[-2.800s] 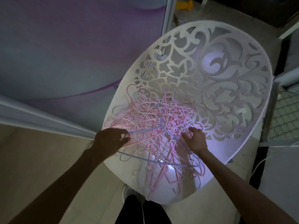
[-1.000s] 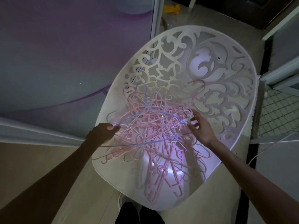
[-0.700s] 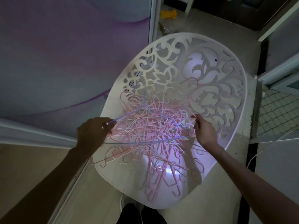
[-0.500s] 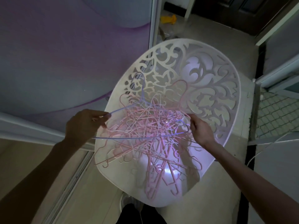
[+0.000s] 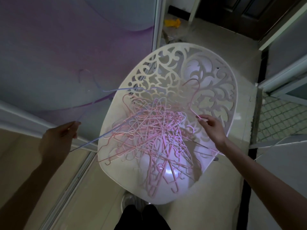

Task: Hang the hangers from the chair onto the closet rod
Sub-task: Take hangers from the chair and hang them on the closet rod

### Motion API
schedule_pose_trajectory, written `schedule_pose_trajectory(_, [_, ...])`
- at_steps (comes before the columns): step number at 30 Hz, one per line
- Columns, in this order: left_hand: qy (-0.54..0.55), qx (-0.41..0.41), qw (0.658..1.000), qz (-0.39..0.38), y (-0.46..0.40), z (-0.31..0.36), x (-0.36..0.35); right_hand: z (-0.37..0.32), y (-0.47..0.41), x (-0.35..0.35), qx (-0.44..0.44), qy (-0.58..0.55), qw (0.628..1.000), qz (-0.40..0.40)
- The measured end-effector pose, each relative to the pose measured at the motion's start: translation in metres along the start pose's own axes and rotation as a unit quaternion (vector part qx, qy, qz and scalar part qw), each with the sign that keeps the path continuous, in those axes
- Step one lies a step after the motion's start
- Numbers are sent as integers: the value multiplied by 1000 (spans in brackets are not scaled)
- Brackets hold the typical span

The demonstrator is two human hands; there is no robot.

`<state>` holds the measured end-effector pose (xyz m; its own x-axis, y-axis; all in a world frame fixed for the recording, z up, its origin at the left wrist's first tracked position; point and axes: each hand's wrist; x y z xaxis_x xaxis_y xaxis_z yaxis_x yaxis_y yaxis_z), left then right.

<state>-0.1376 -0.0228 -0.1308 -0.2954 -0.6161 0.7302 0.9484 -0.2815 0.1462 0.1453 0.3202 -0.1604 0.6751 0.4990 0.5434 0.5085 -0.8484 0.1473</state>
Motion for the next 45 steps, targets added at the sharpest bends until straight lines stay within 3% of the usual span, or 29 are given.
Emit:
schedule_pose_trajectory(8, [42, 97, 994, 4, 46, 22, 20, -56, 31, 26, 19, 26, 997, -69])
schedule_pose_trajectory(14, [107, 106, 989, -2, 61, 44, 60, -101, 38, 32, 7, 72, 989, -125])
schedule_pose_trajectory(21, [108, 116, 987, 17, 85, 49, 106, -115, 32, 6, -47, 20, 997, -55])
schedule_pose_trajectory(25, [80, 136, 987, 27, 105, 53, 108, -110, 40, -6, -92, -57, 994, -23])
schedule_pose_trajectory(31, [28, 144, 989, 36, 109, 56, 95, -97, 40, -12, -104, -69, 992, -18])
schedule_pose_trajectory(36, [20, 135, 990, 40, 109, 47, 88, -109, 14, 2, 6, 115, 988, -99])
schedule_pose_trajectory(45, [-50, 126, 990, 37, 114, 37, 87, -204, -47, -8, 130, 318, 910, -234])
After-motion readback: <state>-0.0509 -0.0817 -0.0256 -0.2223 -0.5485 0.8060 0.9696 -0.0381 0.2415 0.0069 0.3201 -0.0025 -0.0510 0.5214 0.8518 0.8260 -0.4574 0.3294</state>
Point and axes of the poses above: each hand's wrist, its own y-axis away from the middle knuckle, its own x-axis out of the back of the hand, z = x × y, and after that the axes turned 5 degrees about x, right-handed
